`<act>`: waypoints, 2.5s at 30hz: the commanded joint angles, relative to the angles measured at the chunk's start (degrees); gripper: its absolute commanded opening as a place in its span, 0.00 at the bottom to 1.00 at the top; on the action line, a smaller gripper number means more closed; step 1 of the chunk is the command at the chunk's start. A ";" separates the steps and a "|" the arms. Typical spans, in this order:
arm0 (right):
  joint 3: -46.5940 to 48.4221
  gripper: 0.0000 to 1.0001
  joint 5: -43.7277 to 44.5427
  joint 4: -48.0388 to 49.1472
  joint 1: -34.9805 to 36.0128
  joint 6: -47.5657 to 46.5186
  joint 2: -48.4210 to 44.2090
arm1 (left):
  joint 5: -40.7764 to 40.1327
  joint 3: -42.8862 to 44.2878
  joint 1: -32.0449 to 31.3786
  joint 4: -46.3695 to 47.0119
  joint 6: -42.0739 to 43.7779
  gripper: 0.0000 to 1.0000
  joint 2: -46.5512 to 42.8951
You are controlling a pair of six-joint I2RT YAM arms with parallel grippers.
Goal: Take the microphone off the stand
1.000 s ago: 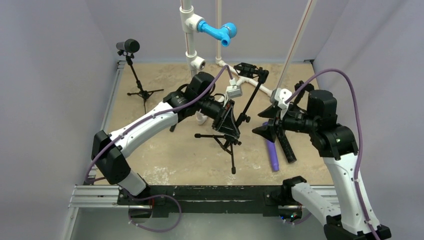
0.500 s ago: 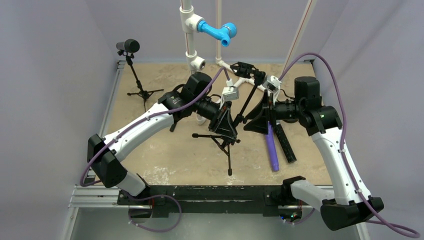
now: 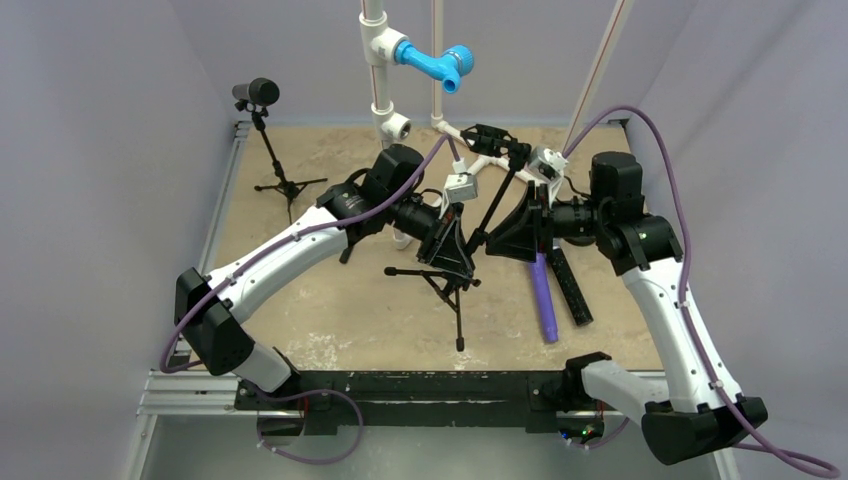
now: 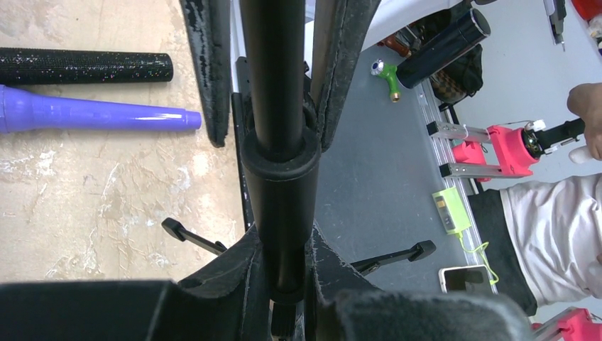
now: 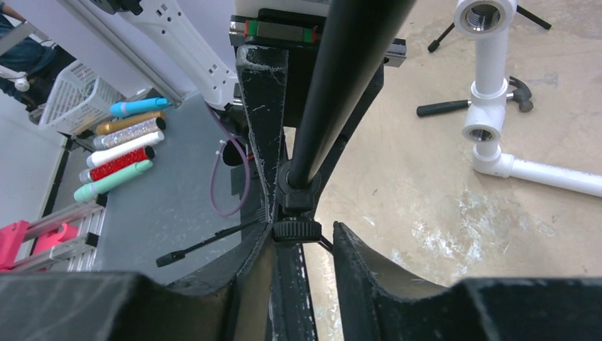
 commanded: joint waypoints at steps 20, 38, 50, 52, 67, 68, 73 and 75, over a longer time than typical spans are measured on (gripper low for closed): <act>-0.96 0.00 19.54 -2.09 0.21 -24.09 -6.42 | 6.47 2.02 -0.72 20.46 -21.64 0.00 2.47; -1.28 0.53 28.89 -4.56 1.14 -26.83 -7.72 | 5.85 8.42 -0.65 15.61 -17.59 0.00 7.11; -0.80 0.60 16.19 -4.53 -2.50 -10.51 -12.12 | 3.70 7.87 -0.39 7.80 -7.29 0.00 3.58; -0.96 0.60 12.12 -2.57 -3.81 -5.74 -10.85 | 3.20 7.29 -0.45 6.08 -4.61 0.00 2.55; -6.96 0.60 -7.57 21.45 -6.82 23.41 -5.28 | 2.78 4.71 -0.41 4.75 -1.46 0.00 0.22; -6.99 0.59 -7.88 21.54 -6.80 23.39 -5.31 | 2.77 4.63 -0.48 4.79 -1.61 0.00 0.41; -7.70 0.56 -8.01 22.43 -6.77 23.97 -5.49 | 2.86 4.72 -0.55 5.15 -1.83 0.00 0.67; -7.83 0.54 -8.14 23.12 -6.79 24.53 -5.41 | 2.82 4.64 -0.52 5.15 -1.96 0.00 0.76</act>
